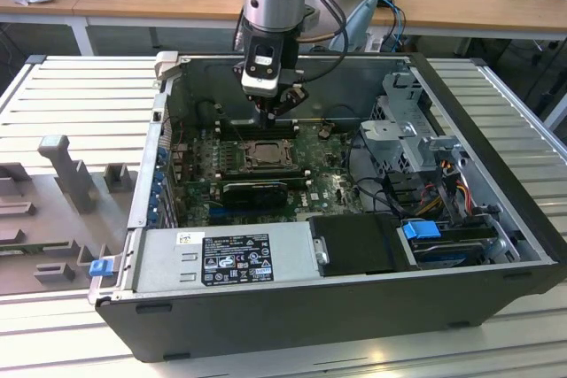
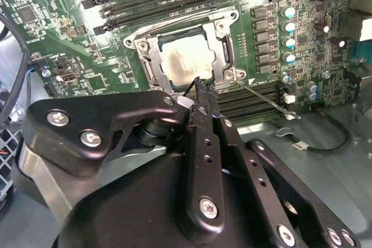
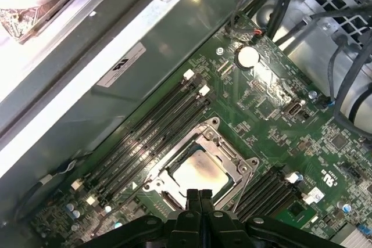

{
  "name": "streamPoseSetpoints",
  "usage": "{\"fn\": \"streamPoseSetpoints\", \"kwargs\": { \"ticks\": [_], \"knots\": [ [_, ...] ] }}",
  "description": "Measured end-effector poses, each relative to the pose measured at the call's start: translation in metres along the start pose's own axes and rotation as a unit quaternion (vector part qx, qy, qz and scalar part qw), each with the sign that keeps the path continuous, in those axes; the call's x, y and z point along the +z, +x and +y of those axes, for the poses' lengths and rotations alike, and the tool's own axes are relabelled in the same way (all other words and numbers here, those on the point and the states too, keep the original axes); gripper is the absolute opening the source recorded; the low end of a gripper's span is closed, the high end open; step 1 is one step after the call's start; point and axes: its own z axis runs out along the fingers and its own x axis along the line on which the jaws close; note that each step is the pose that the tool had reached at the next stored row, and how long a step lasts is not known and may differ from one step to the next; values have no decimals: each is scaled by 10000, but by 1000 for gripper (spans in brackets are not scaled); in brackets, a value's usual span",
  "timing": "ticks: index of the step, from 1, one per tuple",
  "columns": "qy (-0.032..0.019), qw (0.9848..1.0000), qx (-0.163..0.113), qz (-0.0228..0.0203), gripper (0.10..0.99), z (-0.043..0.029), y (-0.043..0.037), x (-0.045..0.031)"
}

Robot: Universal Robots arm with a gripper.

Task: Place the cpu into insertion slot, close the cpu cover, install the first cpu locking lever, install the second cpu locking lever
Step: 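Install the first cpu locking lever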

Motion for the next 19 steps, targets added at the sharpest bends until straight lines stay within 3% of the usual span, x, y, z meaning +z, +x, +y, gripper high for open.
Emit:
{"fn": "streamPoseSetpoints", "kwargs": {
  "ticks": [9, 19],
  "knots": [
    [6, 9994, -360, 5, 106, 0, 0, 0],
    [12, 9971, -763, 10, 106, 0, 0, 0]
  ]
}}
